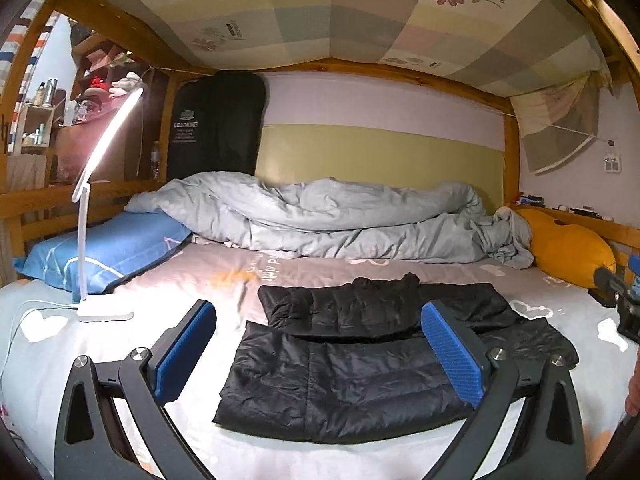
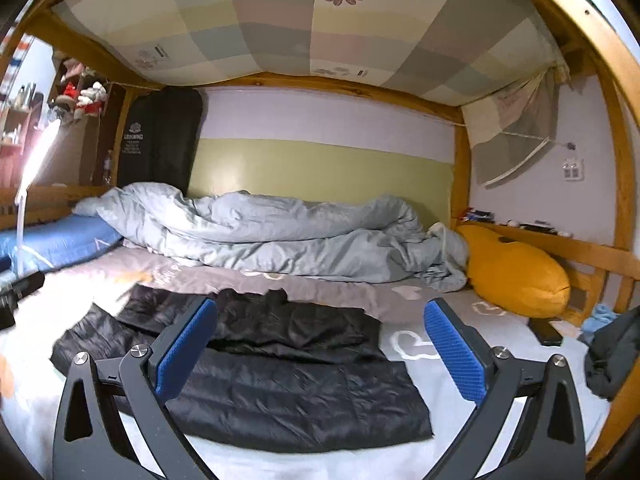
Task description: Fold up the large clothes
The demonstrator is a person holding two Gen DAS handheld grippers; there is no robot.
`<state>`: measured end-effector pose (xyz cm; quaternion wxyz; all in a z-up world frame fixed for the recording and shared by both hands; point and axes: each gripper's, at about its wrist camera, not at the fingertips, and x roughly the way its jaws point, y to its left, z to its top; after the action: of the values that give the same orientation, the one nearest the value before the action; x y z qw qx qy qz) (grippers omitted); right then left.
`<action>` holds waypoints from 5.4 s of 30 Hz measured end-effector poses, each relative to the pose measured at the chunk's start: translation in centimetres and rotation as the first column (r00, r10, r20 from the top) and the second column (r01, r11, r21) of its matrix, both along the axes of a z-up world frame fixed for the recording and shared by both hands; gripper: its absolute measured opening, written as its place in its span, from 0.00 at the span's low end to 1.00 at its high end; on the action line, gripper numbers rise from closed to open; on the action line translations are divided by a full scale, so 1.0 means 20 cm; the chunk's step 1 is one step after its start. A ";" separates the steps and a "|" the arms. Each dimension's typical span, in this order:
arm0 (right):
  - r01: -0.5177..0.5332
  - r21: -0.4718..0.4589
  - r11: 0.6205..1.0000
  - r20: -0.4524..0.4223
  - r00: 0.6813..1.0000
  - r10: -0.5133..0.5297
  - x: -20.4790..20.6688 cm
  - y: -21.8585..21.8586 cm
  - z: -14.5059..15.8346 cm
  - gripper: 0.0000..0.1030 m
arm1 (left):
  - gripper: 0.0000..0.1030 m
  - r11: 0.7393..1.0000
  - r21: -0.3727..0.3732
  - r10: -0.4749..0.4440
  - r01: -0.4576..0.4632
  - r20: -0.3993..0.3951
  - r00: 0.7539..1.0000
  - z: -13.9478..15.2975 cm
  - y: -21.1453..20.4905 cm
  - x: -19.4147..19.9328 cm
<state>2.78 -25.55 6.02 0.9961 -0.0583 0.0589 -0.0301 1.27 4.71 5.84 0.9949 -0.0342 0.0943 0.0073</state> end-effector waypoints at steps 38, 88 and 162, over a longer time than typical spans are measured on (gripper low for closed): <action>-0.084 0.166 0.983 -0.345 0.928 0.137 0.25 -0.04 -0.40 0.99 | 1.00 0.999 -0.044 -0.035 0.023 -0.302 0.953 -0.40 0.00 0.19; 0.043 0.752 0.657 -0.428 0.791 0.438 0.59 -0.41 -0.85 0.67 | 0.34 0.894 -0.445 -0.269 0.056 -0.432 0.860 -0.73 0.14 0.51; -0.073 0.100 0.992 -0.450 0.886 0.110 1.38 -0.56 -0.24 0.06 | 0.08 0.993 -0.111 -0.081 0.042 -0.376 0.923 -0.22 0.35 1.48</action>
<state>30.39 -36.69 1.17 0.9565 -0.0263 0.2886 0.0338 30.81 11.69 1.39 0.9546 -0.0792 0.2863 -0.0223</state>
